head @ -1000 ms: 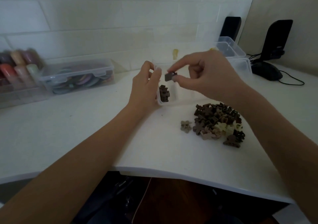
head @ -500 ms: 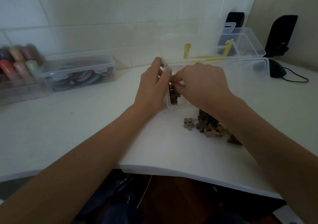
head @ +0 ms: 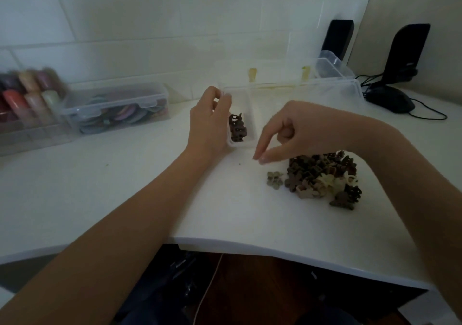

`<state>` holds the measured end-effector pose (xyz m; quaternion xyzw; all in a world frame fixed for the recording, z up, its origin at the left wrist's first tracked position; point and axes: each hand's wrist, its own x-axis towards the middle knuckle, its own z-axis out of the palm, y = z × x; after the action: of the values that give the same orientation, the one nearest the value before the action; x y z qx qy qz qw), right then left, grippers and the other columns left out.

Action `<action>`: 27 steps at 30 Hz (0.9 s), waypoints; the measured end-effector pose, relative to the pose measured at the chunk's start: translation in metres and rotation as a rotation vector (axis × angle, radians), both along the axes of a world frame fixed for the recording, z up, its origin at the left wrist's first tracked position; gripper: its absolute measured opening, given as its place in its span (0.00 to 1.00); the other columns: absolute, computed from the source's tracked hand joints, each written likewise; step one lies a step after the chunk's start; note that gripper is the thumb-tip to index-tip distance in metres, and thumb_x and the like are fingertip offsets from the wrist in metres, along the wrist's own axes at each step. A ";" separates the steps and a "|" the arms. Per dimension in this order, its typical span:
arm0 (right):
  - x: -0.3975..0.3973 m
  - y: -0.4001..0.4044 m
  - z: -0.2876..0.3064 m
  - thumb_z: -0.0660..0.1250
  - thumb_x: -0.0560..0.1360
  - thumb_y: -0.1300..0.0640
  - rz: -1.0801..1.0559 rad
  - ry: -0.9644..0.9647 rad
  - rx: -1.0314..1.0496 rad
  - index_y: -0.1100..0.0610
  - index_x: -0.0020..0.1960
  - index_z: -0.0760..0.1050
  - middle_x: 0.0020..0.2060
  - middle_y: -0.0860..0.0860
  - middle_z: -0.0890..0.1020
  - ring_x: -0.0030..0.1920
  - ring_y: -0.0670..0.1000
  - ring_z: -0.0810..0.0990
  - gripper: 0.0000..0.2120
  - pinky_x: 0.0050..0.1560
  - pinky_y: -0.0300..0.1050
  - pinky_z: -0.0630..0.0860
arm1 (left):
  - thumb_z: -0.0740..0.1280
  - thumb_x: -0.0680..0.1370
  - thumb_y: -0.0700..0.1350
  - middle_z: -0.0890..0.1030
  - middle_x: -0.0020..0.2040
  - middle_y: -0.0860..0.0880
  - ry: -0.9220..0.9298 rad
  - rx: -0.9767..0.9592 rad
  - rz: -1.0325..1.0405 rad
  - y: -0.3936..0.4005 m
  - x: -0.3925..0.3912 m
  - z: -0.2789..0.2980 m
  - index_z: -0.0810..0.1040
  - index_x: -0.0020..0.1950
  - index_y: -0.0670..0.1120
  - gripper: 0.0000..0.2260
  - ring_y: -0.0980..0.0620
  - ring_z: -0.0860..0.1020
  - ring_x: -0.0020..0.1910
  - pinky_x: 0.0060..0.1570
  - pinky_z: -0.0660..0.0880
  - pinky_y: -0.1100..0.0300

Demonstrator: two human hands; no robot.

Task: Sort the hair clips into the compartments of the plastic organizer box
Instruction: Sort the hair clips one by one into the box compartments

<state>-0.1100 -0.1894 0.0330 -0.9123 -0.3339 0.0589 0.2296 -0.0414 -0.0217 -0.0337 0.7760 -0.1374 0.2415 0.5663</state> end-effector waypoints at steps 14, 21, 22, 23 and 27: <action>-0.004 -0.001 0.004 0.72 0.62 0.40 -0.048 0.273 -0.191 0.44 0.43 0.82 0.19 0.46 0.73 0.21 0.43 0.67 0.13 0.28 0.27 0.64 | 0.58 0.72 0.50 0.71 0.33 0.46 0.063 -0.085 -0.014 -0.003 -0.002 0.004 0.65 0.34 0.50 0.08 0.53 0.67 0.33 0.32 0.64 0.63; 0.000 0.003 -0.005 0.74 0.67 0.47 -0.082 0.116 -0.138 0.50 0.37 0.79 0.19 0.43 0.74 0.20 0.42 0.66 0.08 0.27 0.28 0.64 | 0.58 0.71 0.52 0.73 0.35 0.42 0.072 -0.088 -0.015 -0.002 0.001 0.003 0.66 0.35 0.49 0.08 0.47 0.72 0.34 0.36 0.68 0.54; 0.001 0.002 -0.004 0.74 0.67 0.48 -0.096 0.097 -0.116 0.51 0.37 0.78 0.21 0.44 0.77 0.21 0.41 0.69 0.08 0.27 0.27 0.65 | 0.58 0.71 0.52 0.73 0.35 0.43 0.069 -0.084 -0.012 -0.002 0.000 0.004 0.66 0.35 0.50 0.08 0.47 0.73 0.34 0.36 0.68 0.54; 0.002 0.001 -0.003 0.74 0.67 0.48 -0.106 0.097 -0.099 0.52 0.37 0.78 0.25 0.45 0.80 0.21 0.42 0.72 0.08 0.28 0.29 0.68 | 0.58 0.72 0.52 0.73 0.35 0.43 0.068 -0.087 -0.014 -0.003 0.001 0.004 0.66 0.35 0.50 0.08 0.47 0.73 0.34 0.36 0.67 0.55; 0.001 0.001 -0.002 0.74 0.68 0.50 -0.110 0.110 -0.098 0.53 0.39 0.78 0.31 0.49 0.83 0.19 0.47 0.73 0.08 0.27 0.38 0.73 | 0.58 0.72 0.52 0.73 0.35 0.43 0.054 -0.075 -0.014 -0.002 0.000 0.003 0.67 0.37 0.47 0.09 0.47 0.72 0.35 0.35 0.66 0.57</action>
<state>-0.1089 -0.1882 0.0308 -0.9349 -0.2666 0.1127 0.2055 -0.0412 -0.0240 -0.0303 0.7594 -0.1183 0.2216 0.6002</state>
